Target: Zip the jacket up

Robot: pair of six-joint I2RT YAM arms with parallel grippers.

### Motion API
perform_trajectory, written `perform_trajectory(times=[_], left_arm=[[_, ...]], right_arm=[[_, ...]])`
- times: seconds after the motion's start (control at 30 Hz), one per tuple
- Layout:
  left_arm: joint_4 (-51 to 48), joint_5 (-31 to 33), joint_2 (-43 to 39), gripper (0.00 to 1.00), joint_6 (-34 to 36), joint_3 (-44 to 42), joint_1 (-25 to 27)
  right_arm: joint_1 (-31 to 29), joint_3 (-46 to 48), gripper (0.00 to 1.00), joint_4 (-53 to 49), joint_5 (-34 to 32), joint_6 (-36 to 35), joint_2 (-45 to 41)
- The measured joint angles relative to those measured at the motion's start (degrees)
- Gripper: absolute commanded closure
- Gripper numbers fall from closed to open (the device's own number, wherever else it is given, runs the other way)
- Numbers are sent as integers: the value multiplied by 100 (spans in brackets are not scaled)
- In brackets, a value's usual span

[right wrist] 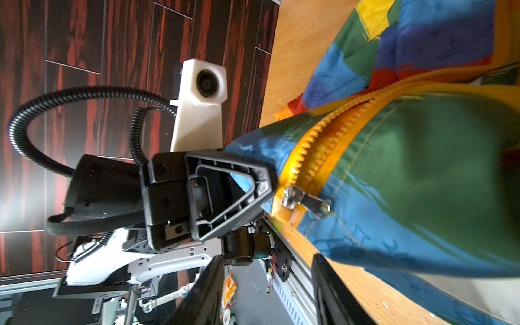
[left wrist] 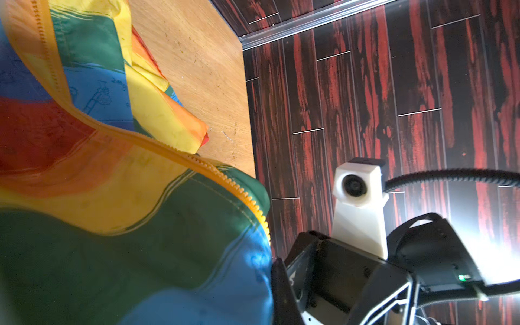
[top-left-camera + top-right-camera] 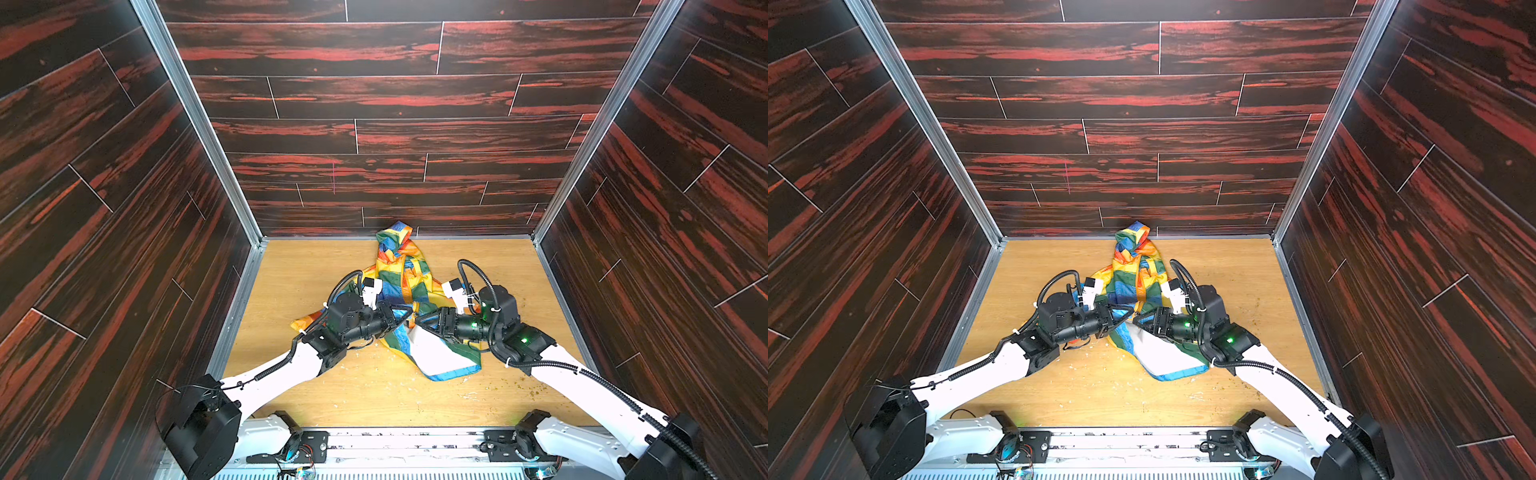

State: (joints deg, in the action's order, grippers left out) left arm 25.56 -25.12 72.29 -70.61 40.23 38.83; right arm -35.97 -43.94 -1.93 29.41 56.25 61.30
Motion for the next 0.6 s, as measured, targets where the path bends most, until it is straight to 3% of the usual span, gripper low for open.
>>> perform_trajectory(times=[0.6], left_arm=[[260,-20,2,100,-195,-76,0]], right_arm=[[295,238,47,846,219,490,-7]])
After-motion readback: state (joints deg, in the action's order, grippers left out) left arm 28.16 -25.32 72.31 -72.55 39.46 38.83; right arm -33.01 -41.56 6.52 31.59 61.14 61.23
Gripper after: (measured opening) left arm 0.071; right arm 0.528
